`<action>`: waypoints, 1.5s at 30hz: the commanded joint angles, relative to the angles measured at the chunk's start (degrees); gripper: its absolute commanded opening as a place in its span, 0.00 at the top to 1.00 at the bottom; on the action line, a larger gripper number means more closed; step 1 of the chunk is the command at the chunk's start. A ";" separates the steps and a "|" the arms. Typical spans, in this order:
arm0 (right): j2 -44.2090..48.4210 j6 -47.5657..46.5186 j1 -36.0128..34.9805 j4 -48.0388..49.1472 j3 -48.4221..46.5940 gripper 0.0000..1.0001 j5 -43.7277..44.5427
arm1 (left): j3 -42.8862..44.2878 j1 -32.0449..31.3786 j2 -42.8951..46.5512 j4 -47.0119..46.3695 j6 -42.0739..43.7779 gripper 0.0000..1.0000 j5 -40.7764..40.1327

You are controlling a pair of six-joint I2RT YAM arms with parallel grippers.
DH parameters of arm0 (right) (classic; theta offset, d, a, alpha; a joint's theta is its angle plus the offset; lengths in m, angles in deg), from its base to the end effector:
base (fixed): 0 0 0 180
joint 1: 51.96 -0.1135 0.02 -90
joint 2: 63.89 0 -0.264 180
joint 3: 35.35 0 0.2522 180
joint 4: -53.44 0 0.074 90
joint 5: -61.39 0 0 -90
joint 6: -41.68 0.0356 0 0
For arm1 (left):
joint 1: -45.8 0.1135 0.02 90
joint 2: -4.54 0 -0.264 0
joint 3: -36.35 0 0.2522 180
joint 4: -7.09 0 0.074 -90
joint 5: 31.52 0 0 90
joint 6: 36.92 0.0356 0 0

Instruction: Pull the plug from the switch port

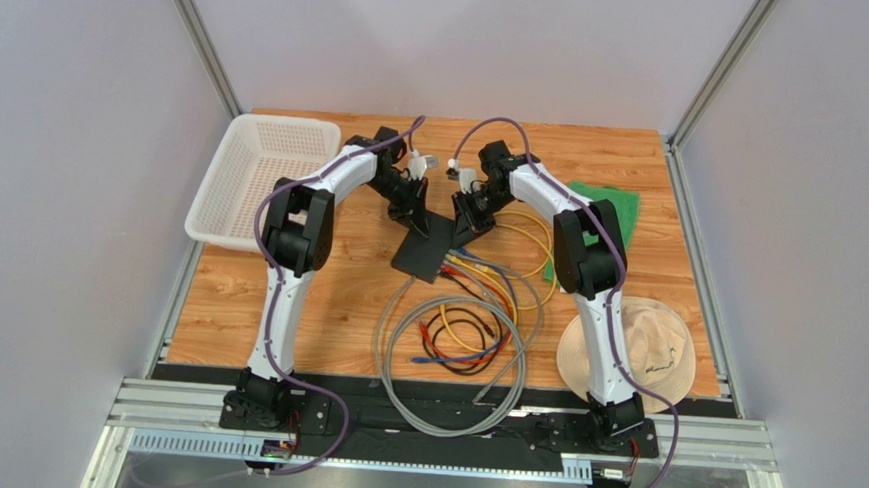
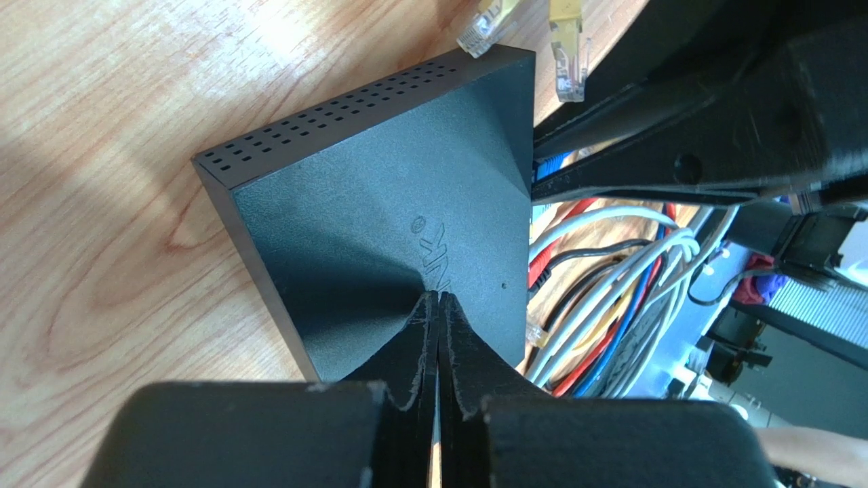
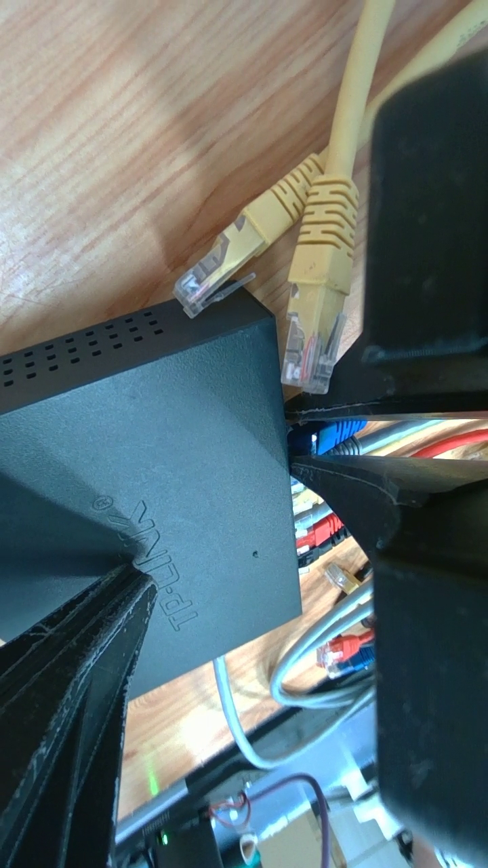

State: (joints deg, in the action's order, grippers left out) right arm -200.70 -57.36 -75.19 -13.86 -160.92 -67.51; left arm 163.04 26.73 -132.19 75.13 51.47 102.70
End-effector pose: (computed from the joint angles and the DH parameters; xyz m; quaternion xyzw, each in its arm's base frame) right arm 0.4323 0.2099 0.1454 -0.2927 0.8920 0.3404 0.0525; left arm 0.4466 -0.1807 0.1531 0.1785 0.9048 -0.3855 0.0274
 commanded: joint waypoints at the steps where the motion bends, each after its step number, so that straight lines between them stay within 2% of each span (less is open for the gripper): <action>1: -0.66 -2.74 -0.59 4.76 2.55 1.00 16.48 | 0.28 -0.44 -1.26 0.12 0.55 1.00 -9.07; 8: 1.73 -1.68 -1.65 5.20 7.04 1.00 25.97 | 0.02 -0.53 -1.00 0.03 0.29 1.00 -10.48; 19: -1.00 -5.28 -1.65 1.16 5.02 1.00 26.76 | 0.37 -0.71 -1.17 0.30 0.46 1.00 -10.92; 24: -1.44 -7.48 -1.65 -3.06 5.46 1.00 30.54 | 0.10 -0.71 -1.00 0.47 1.52 1.00 -10.74; 32: -3.28 -5.55 -2.26 -3.06 2.13 1.00 29.67 | -1.39 -0.62 0.06 0.65 2.75 1.00 -12.93; 36: -2.76 -5.73 -2.27 -2.01 3.43 1.00 31.77 | -1.39 -0.53 0.06 0.56 2.40 1.00 -13.38; 45: 1.80 -11.25 -0.69 -0.52 5.73 1.00 37.56 | -1.74 -0.53 0.32 0.30 2.48 1.00 -13.38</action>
State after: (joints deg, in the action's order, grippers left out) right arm -196.01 -60.98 -78.25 -14.84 -158.30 -48.03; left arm 163.41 26.01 -131.31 75.77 50.60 98.20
